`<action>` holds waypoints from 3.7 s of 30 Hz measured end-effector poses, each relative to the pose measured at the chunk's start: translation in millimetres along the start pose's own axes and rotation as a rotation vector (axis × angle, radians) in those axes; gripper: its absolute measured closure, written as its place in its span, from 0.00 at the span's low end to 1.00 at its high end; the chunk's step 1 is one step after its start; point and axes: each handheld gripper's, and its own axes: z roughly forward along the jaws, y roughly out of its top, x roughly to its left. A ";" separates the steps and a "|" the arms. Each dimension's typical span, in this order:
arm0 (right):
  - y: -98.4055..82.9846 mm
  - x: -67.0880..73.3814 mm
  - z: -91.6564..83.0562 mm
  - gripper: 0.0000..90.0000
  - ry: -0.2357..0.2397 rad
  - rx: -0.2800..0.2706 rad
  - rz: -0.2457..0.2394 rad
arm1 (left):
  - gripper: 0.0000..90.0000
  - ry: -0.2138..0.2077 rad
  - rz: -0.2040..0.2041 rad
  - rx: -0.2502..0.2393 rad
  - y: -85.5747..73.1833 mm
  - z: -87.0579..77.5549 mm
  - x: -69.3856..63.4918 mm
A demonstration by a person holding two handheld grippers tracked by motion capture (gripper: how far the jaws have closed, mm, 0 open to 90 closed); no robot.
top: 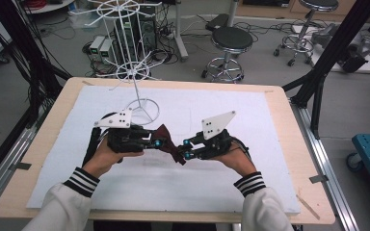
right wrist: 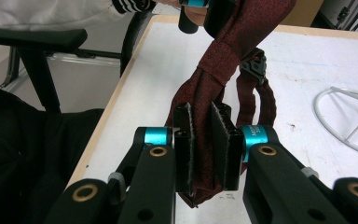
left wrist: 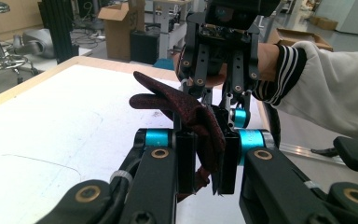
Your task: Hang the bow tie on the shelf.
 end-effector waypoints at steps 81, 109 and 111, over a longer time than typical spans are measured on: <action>-84.3 82.3 -85.2 0.01 -0.852 -0.307 0.329 | 0.91 0.452 0.035 0.036 59.1 -140.7 46.0; -109.1 89.4 -66.0 0.01 -0.899 -0.368 0.288 | 0.91 0.464 0.046 0.114 80.9 -129.6 89.1; -111.3 88.4 -64.7 0.01 -0.904 -0.364 0.293 | 0.91 0.465 0.042 0.120 80.3 -128.3 90.7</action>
